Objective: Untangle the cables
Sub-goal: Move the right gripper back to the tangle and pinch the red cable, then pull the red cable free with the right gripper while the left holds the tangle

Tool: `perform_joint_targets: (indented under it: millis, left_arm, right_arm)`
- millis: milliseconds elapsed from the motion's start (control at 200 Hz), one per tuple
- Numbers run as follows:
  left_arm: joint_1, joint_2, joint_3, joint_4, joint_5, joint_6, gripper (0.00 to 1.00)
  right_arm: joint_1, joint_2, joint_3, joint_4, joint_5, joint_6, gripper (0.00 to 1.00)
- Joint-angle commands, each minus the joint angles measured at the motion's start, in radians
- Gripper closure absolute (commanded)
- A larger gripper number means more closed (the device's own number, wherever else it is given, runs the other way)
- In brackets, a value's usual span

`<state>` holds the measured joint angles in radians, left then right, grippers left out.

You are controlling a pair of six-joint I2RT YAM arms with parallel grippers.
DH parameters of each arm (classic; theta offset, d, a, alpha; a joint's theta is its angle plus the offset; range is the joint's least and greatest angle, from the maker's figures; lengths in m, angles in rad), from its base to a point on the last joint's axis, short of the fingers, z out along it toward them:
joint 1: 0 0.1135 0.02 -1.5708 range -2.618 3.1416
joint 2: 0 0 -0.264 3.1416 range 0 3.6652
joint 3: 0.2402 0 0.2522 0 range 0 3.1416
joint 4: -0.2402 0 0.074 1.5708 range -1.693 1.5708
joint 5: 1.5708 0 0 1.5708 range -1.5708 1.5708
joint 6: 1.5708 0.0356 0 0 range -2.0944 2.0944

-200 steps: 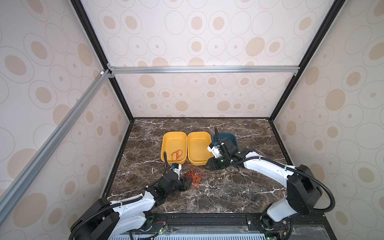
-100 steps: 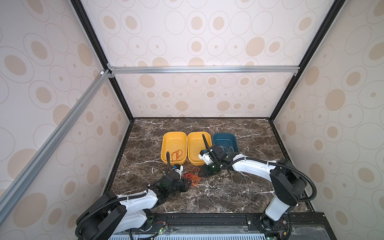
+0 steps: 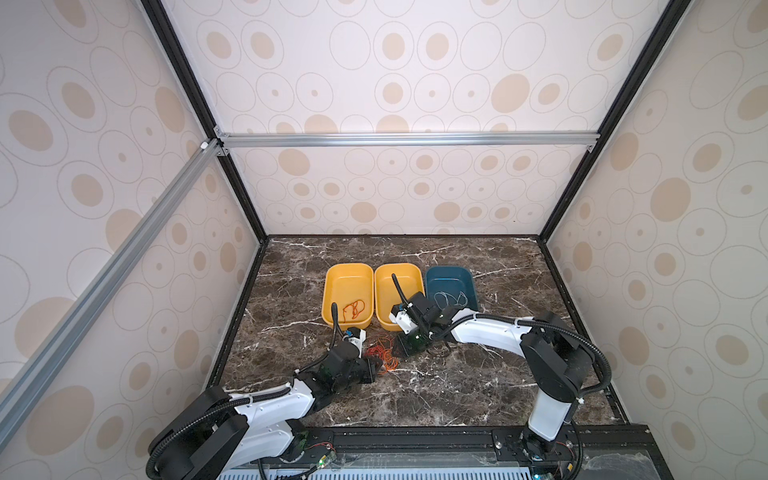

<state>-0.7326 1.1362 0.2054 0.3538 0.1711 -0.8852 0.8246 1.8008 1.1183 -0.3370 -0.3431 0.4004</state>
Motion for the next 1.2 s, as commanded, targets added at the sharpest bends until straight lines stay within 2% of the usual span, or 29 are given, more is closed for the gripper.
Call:
perform_joint_targets:
  millis: [0, 245, 455, 580, 735, 780, 875, 1196]
  left_arm:
    - [0.006, -0.022, 0.002, -0.041, -0.032, -0.005, 0.87]
    - [0.007, -0.083, 0.002, -0.12, -0.08, -0.004, 0.94]
    - [0.008, -0.113, -0.007, -0.145, -0.098, -0.014, 0.95]
    - [0.01, -0.128, 0.002, -0.181, -0.118, -0.006, 0.97]
    - [0.014, -0.149, 0.014, -0.214, -0.141, 0.0, 1.0]
    - [0.017, -0.154, 0.015, -0.223, -0.148, 0.0, 1.0]
    - [0.024, -0.164, 0.015, -0.241, -0.156, -0.001, 1.0]
    - [0.043, -0.186, 0.019, -0.272, -0.161, 0.007, 1.0]
  right_arm:
    - [0.005, -0.016, 0.026, -0.065, 0.096, -0.027, 0.69]
    - [0.002, -0.029, 0.023, -0.1, 0.17, -0.029, 0.69]
    - [-0.016, -0.027, 0.017, -0.124, 0.183, -0.033, 0.7]
    - [-0.023, -0.04, 0.006, -0.132, 0.181, -0.044, 0.86]
    - [-0.034, -0.081, -0.022, -0.134, 0.175, -0.057, 0.88]
    - [-0.039, -0.096, -0.032, -0.132, 0.169, -0.059, 0.94]
    - [-0.052, -0.13, -0.052, -0.133, 0.154, -0.066, 0.98]
    - [-0.112, -0.255, -0.111, -0.177, 0.137, -0.074, 1.0]
